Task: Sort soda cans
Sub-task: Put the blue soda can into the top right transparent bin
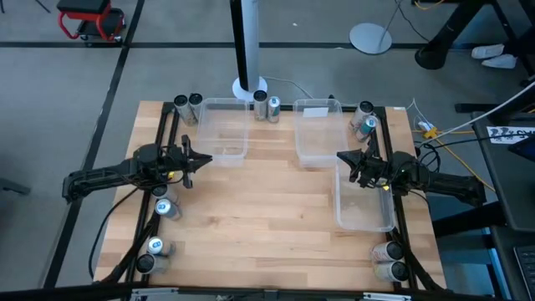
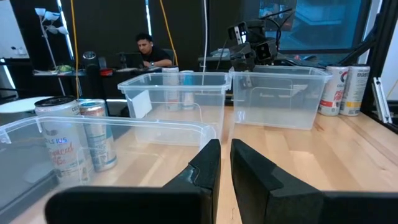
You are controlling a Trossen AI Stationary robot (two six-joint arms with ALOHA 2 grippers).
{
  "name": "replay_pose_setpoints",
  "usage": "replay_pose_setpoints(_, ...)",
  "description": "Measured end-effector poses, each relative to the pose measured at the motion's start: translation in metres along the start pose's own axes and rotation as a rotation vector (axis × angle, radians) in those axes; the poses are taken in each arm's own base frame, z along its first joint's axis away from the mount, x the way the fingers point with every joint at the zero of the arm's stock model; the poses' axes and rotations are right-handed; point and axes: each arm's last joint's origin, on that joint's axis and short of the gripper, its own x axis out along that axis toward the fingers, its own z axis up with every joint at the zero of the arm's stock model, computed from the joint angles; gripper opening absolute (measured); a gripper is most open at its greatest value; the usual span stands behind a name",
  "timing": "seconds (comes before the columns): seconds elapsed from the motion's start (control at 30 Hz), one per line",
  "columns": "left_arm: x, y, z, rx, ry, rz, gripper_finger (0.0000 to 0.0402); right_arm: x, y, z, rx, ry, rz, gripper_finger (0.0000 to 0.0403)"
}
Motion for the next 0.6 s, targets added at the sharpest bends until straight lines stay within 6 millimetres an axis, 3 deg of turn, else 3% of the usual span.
replay_pose_setpoints(0.37,0.0,0.0,0.007,0.022,-0.073,0.003,0.0031,0.0,-0.003,0.001,0.002,-0.019,-0.012,0.0012)
replay_pose_setpoints(0.6,-0.002,0.002,0.017,0.049,-0.179,0.051,0.0031,-0.008,-0.037,0.009,0.02,-0.022,-0.084,0.0012)
